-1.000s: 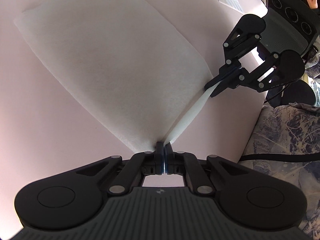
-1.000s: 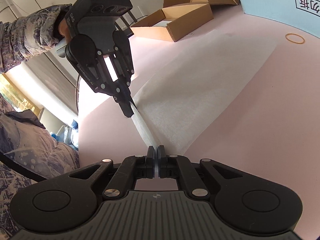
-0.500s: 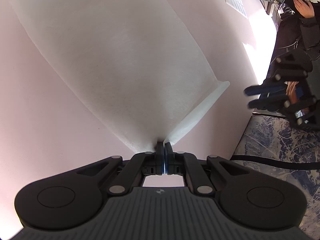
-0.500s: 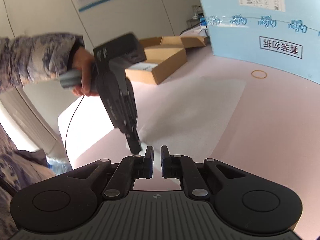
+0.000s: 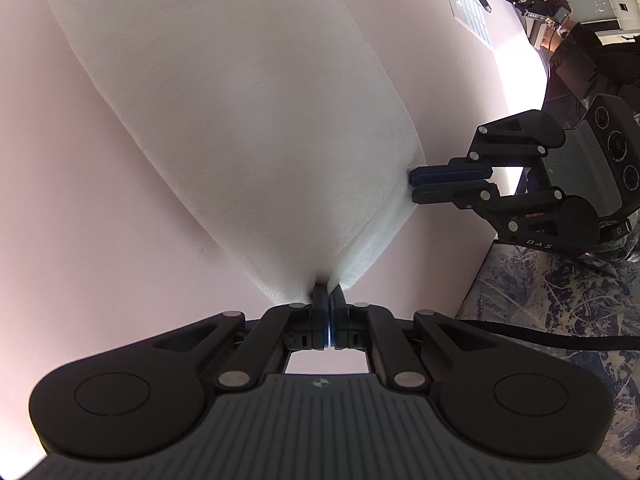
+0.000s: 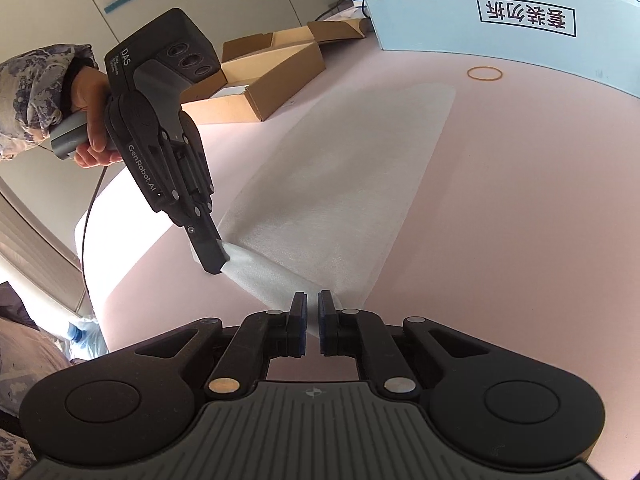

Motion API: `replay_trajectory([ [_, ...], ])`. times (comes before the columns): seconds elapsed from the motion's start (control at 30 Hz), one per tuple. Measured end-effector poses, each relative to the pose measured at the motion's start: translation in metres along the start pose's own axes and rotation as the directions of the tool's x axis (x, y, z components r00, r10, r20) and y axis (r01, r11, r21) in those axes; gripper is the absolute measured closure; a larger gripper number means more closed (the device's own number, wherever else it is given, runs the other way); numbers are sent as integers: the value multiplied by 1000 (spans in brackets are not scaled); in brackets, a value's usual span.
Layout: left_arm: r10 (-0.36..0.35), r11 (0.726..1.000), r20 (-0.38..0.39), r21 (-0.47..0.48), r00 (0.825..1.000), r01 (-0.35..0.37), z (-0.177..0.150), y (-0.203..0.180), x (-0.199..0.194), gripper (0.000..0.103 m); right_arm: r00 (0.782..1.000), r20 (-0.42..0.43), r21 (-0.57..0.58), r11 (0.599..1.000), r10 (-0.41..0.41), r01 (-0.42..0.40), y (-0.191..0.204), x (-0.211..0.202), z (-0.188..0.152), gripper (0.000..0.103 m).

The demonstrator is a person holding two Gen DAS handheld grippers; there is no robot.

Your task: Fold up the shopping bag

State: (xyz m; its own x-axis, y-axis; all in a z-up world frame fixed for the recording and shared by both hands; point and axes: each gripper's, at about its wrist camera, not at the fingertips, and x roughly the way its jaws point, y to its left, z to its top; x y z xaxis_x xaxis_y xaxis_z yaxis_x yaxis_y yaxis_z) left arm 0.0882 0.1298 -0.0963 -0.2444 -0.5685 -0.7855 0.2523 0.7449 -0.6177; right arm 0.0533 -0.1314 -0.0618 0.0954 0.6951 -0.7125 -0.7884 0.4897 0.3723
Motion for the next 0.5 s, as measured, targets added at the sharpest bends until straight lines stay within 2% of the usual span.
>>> replay_trajectory([
  [0.1, -60, 996, 55, -62, 997, 63, -12, 9, -2, 100, 1000, -10, 25, 1000, 15, -15, -7, 2, 1, 103],
  [0.2, -131, 980, 133, -131, 982, 149, -30, 20, -7, 92, 1000, -13, 22, 1000, 15, -15, -8, 2, 0, 103],
  [0.23, -137, 976, 158, -146, 978, 160, -38, 22, -10, 90, 1000, -12, 21, 1000, 15, -15, -8, 3, 0, 103],
  [0.37, -99, 972, 252, -184, 963, 148, -65, 21, -25, 70, 1000, -12, 26, 999, 26, -25, -11, 3, -1, 103],
  [0.4, -85, 969, 292, -200, 953, 148, -74, 19, -31, 69, 1000, -12, 24, 999, 26, -26, -11, 3, -1, 103],
  [0.43, -70, 963, 349, -222, 934, 155, -84, 18, -37, 69, 1000, -12, 22, 999, 27, -27, -11, 3, -1, 103],
  [0.47, -56, 956, 401, -243, 914, 165, -92, 17, -44, 69, 1000, -13, 20, 999, 27, -27, -11, 3, -1, 103],
  [0.5, -51, 947, 464, -259, 885, 191, -100, 13, -51, 70, 1000, -12, 20, 999, 27, -27, -11, 3, -1, 103],
])
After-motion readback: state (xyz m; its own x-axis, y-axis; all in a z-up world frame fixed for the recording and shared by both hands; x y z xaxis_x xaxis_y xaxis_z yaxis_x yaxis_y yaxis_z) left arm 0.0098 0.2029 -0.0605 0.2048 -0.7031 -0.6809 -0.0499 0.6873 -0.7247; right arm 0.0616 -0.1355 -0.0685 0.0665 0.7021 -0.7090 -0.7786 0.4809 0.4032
